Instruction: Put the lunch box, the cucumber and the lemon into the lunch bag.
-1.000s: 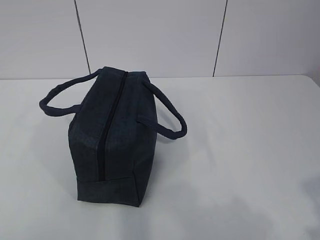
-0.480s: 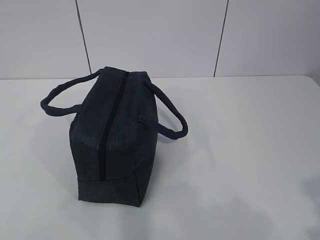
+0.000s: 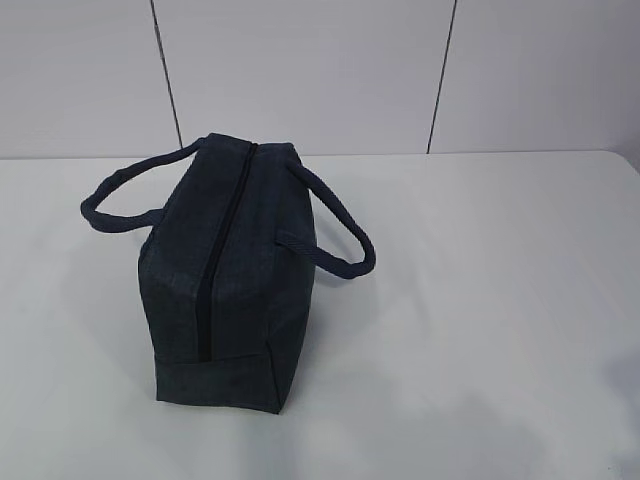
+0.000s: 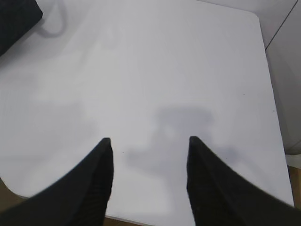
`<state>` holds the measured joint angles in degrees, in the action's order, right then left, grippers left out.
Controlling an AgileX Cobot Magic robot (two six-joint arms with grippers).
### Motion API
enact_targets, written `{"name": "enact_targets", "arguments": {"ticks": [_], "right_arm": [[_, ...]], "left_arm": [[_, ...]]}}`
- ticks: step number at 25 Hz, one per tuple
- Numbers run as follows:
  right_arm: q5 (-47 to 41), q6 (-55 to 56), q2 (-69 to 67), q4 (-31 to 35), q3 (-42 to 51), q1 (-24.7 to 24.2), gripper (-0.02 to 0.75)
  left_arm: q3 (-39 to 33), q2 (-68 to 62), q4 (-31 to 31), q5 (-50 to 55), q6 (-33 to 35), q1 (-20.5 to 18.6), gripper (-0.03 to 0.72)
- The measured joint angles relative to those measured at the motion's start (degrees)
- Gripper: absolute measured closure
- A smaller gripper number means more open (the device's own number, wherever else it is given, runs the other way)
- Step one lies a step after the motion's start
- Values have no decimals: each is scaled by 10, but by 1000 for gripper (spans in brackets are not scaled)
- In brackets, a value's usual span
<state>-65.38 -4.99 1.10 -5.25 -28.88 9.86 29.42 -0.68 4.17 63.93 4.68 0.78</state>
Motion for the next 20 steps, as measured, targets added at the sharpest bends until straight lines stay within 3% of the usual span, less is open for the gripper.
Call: {"name": "enact_targets", "arguments": {"ticks": [20], "right_arm": [[0, 0, 0, 0, 0, 0, 370]], "left_arm": [[0, 0, 0, 0, 0, 0, 445]]}}
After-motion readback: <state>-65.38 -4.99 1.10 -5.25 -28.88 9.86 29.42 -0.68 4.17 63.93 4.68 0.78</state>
